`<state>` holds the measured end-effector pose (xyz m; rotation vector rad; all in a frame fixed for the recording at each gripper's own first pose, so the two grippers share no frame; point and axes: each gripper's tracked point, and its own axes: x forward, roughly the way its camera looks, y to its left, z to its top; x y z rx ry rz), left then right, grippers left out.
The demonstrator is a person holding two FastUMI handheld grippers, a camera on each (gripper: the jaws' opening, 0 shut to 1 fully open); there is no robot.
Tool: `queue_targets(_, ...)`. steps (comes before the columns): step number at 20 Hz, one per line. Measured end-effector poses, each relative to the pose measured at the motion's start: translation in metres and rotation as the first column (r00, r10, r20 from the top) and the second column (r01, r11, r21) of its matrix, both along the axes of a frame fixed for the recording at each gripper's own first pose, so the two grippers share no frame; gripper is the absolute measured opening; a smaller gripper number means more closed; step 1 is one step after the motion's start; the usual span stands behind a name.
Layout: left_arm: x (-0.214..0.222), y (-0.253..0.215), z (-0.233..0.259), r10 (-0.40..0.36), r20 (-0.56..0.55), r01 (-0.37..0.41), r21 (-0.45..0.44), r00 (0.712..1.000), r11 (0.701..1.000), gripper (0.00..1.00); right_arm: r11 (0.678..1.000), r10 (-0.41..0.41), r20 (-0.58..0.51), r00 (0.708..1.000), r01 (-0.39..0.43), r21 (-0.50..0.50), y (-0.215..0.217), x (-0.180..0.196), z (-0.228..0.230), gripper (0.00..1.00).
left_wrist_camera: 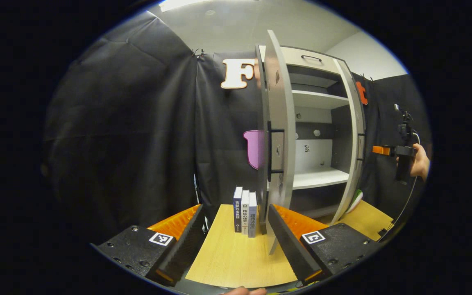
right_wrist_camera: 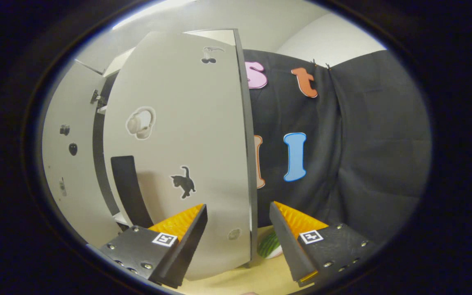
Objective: Grasp the bottle in the cabinet with the left hand and place it on the coaster, then close the right door with the right hand and the left door with the left hand.
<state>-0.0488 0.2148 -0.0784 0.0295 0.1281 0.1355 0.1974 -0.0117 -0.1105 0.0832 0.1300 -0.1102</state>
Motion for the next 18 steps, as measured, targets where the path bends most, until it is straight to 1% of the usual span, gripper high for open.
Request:
queue_targets(1, 0.007, 0.004, 0.001, -0.001, 0.005, 0.001, -0.003, 1.0, 1.0, 0.98, 1.0, -0.001, 0.0, 1.0, 0.001, -0.001, 0.0, -0.005, 0.0, 0.93)
queue_targets(2, 0.016, 0.006, 0.0, -0.002, 0.006, 0.002, -0.005, 1.0, 1.0, 0.98, 1.0, -0.006, 0.0, 1.0, 0.006, 0.0, -0.001, -0.012, 0.0, 0.89)
queue_targets(3, 0.024, 0.009, 0.0, -0.004, 0.004, 0.004, -0.006, 1.0, 1.0, 0.98, 1.0, -0.006, -0.001, 1.0, 0.006, 0.003, 0.001, -0.019, 0.0, 0.93)
queue_targets(5, 0.04, 0.016, -0.001, -0.01, 0.012, 0.01, -0.009, 1.0, 1.0, 0.98, 1.0, 0.001, -0.001, 1.0, -0.001, 0.002, 0.006, -0.033, 0.0, 0.93)
queue_targets(6, 0.049, 0.018, 0.001, -0.015, 0.014, 0.015, -0.01, 1.0, 1.0, 0.98, 1.0, 0.007, -0.004, 1.0, -0.007, -0.002, 0.008, -0.042, 0.0, 0.89)
queue_targets(7, 0.061, 0.021, 0.001, -0.02, 0.016, 0.02, -0.008, 1.0, 1.0, 0.98, 1.0, 0.014, -0.006, 1.0, -0.014, -0.007, 0.012, -0.05, 0.001, 0.93)
queue_targets(8, 0.07, 0.024, 0.002, -0.021, 0.02, 0.021, -0.006, 1.0, 1.0, 0.98, 1.0, 0.021, -0.006, 1.0, -0.021, -0.012, 0.015, -0.058, 0.001, 0.93)
queue_targets(9, 0.082, 0.026, 0.001, -0.025, 0.022, 0.025, -0.005, 0.999, 1.0, 0.98, 0.999, 0.03, -0.009, 1.0, -0.03, -0.013, 0.019, -0.068, 0.001, 0.89)
queue_targets(10, 0.091, 0.027, 0.001, -0.029, 0.024, 0.03, -0.008, 0.999, 1.0, 0.98, 0.999, 0.029, -0.013, 0.999, -0.03, -0.019, 0.022, -0.079, 0.0, 0.93)
queue_targets(11, 0.1, 0.028, 0.003, -0.035, 0.027, 0.035, -0.016, 0.999, 0.999, 0.98, 0.999, 0.013, -0.012, 1.0, -0.014, -0.037, 0.02, -0.089, 0.001, 0.93)
queue_targets(12, 0.11, 0.028, 0.006, -0.044, 0.032, 0.045, -0.026, 0.998, 0.999, 0.98, 0.998, 0.0, -0.012, 1.0, -0.001, -0.061, 0.017, -0.099, 0.001, 0.96)
queue_targets(13, 0.119, 0.025, 0.007, -0.053, 0.037, 0.054, -0.035, 0.998, 0.998, 0.98, 0.996, -0.006, -0.012, 1.0, 0.005, -0.084, 0.018, -0.108, 0.002, 0.89)
queue_targets(14, 0.127, 0.018, 0.007, -0.078, 0.033, 0.08, -0.047, 0.996, 0.996, 0.99, 0.995, -0.004, -0.013, 1.0, 0.002, -0.097, 0.021, -0.115, 0.001, 0.93)
queue_targets(15, 0.133, 0.007, 0.007, -0.114, 0.028, 0.116, -0.061, 0.993, 0.991, 0.96, 0.994, 0.0, -0.014, 1.0, -0.001, -0.105, 0.024, -0.123, 0.0, 0.96)
queue_targets(16, 0.139, -0.006, 0.007, -0.145, 0.025, 0.147, -0.074, 0.989, 0.986, 0.96, 0.994, -0.002, -0.01, 1.0, 0.0, -0.112, 0.025, -0.131, 0.0, 0.9)
queue_targets(17, 0.143, -0.007, 0.003, -0.129, 0.014, 0.129, -0.066, 0.992, 0.989, 0.96, 0.993, -0.008, -0.004, 1.0, 0.007, -0.119, 0.024, -0.138, 0.001, 0.95)
queue_targets(18, 0.146, -0.004, 0.004, -0.103, 0.005, 0.103, -0.036, 0.995, 0.994, 0.89, 0.992, -0.017, 0.005, 1.0, 0.017, -0.124, 0.023, -0.144, 0.001, 0.95)
